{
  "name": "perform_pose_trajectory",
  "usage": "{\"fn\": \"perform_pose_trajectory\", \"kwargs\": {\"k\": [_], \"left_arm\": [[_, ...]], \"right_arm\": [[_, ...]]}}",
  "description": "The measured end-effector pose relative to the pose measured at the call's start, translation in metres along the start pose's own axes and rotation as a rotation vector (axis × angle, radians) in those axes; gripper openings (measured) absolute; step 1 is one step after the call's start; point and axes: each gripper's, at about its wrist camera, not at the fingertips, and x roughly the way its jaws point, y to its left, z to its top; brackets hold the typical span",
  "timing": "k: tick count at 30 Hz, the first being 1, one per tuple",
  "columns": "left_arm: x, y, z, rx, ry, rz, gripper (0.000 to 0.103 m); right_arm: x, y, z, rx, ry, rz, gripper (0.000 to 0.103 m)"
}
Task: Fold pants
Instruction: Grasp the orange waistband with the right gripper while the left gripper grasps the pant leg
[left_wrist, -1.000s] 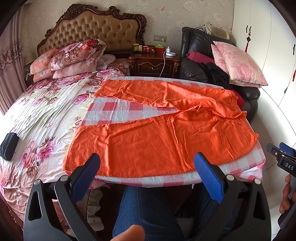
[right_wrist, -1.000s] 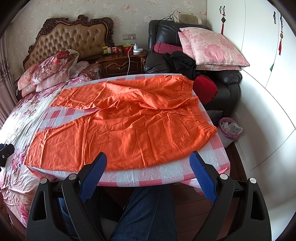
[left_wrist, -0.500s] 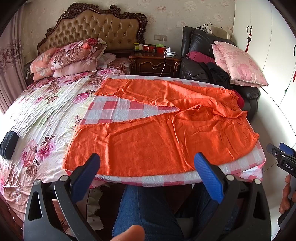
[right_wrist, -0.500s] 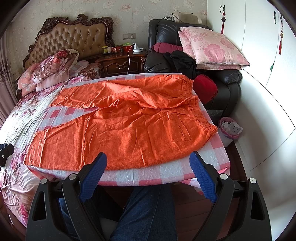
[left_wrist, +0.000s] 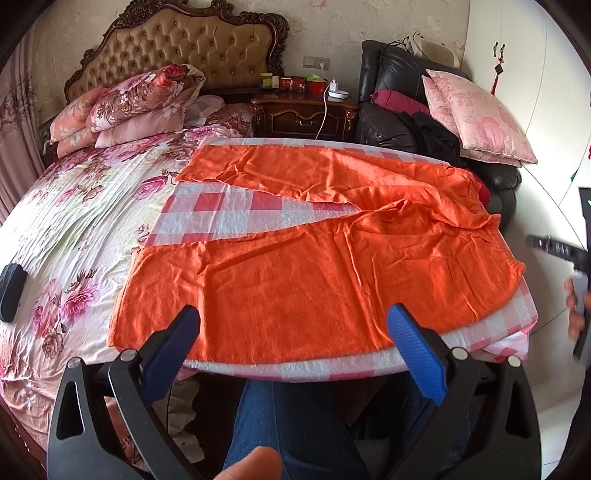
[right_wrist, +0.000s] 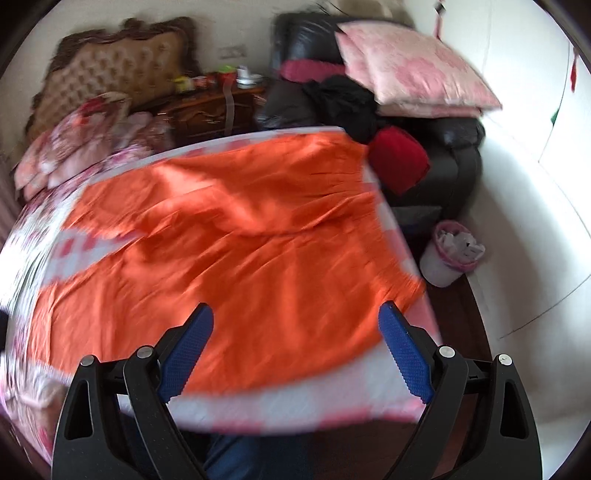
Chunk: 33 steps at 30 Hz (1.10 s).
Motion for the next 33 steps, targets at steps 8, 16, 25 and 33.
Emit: {"fn": "perform_pose_trajectory", "kwargs": {"k": [8,16,25,33], "left_arm": [[0.032,0.015,0.019,-0.061,0.026,0.017,0.101],[0.061,0.041,0.027,-0.109,0.104,0.108,0.101],[0.093,0.053,0.058,-0.119,0.158,0.145,0.101],[0.148,0.054,0.111,-0.111,0.134,0.08,0.101]], "right_arm": [[0.119,-0.041,0.128,-0.072,0.059,-0.094,0.088],[0.227,0.003,0.198,-0.483,0.147,-0.192,0.088],[0.296,0.011,0.235,-0.552,0.283,-0.088,0.046],[0.299,-0.018,0.27,-0.231,0.189,-0.111,0.012]]}}
